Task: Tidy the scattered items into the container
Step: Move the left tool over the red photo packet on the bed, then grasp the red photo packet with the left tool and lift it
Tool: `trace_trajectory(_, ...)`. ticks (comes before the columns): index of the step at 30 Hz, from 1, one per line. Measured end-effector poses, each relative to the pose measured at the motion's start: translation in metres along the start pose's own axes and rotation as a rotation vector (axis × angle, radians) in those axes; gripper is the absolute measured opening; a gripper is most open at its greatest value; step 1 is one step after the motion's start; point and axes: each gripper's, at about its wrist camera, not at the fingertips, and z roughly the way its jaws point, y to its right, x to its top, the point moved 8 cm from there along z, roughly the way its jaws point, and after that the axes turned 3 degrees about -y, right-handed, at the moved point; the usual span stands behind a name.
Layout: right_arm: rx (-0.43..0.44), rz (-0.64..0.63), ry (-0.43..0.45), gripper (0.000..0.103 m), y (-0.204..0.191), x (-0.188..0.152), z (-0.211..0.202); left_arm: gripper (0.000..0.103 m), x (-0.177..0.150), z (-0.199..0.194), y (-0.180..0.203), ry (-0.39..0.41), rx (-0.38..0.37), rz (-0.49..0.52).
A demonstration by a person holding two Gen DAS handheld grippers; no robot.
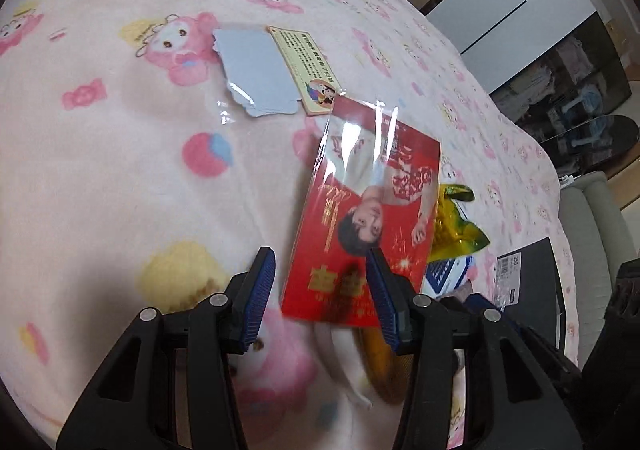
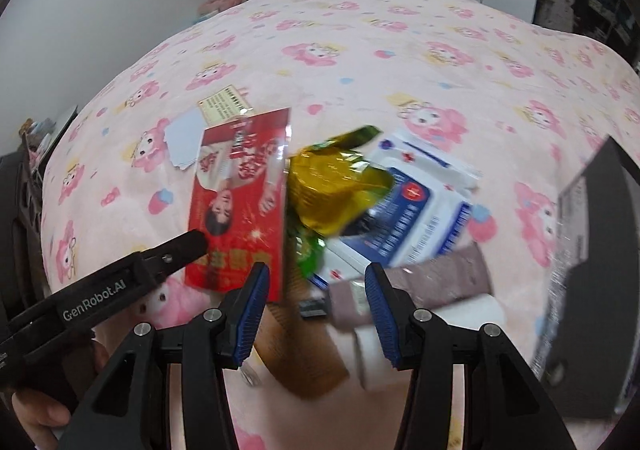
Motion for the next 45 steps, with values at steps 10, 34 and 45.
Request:
trace_trajectory(10,0.106,-0.007,-0.023,0.034,-0.02,-0.001,0.028,0.043,-0.006,0.01,0.015,-0.048,-0.076,0.042)
trace_trajectory(34,0.154,-0.012,-0.063,0.035,-0.013,-0.02,0.015,0.055,-0.013,0.006,0.01,-0.036,-0.022,0.081)
trace_trajectory(45,0.164,0.012,0.0,0.021,0.0,-0.036,-0.034,0.041,-0.051,-0.025,0.056,-0.064,-0.14,0.201)
